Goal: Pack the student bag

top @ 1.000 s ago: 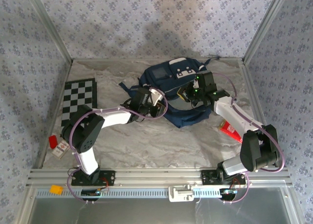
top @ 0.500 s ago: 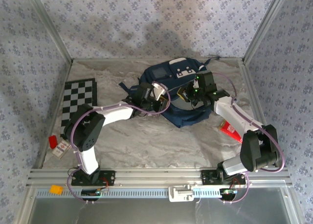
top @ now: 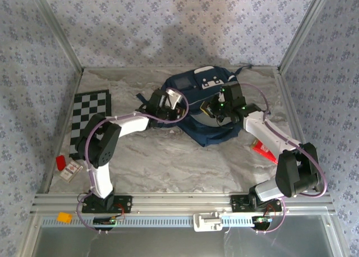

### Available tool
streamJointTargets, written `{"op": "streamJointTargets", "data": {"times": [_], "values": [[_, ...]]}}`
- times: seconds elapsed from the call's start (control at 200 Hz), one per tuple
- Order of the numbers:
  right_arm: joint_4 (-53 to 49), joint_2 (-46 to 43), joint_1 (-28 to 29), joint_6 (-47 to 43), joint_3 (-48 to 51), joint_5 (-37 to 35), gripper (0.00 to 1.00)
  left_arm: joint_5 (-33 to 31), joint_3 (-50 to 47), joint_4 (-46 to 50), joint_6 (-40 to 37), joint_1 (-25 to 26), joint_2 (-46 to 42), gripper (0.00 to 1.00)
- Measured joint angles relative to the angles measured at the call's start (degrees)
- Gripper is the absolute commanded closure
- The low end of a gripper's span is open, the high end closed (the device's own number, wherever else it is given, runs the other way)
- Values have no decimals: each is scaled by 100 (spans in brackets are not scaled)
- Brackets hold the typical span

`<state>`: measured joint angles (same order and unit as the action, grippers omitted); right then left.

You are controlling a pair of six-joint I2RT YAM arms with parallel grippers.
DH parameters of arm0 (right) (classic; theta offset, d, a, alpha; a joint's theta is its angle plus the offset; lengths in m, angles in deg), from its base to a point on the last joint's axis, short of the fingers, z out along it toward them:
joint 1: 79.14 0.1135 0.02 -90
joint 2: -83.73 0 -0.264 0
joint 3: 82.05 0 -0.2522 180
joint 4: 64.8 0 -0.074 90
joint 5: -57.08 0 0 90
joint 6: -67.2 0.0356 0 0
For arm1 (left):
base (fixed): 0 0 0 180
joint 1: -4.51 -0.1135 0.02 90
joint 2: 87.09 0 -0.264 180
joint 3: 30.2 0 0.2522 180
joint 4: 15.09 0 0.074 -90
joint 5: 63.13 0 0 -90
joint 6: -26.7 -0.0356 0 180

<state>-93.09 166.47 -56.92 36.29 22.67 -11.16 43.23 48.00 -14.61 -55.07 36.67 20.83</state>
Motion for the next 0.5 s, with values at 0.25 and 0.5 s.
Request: {"op": "streamJointTargets", "data": {"times": [0.25,0.5], "values": [[109,-4,164,153,92,15,100,-258,103,116,142,-348,146,90],[157,-4,149,195,96,63,100,-81,-940,225,111,-138,-984,63]]}}
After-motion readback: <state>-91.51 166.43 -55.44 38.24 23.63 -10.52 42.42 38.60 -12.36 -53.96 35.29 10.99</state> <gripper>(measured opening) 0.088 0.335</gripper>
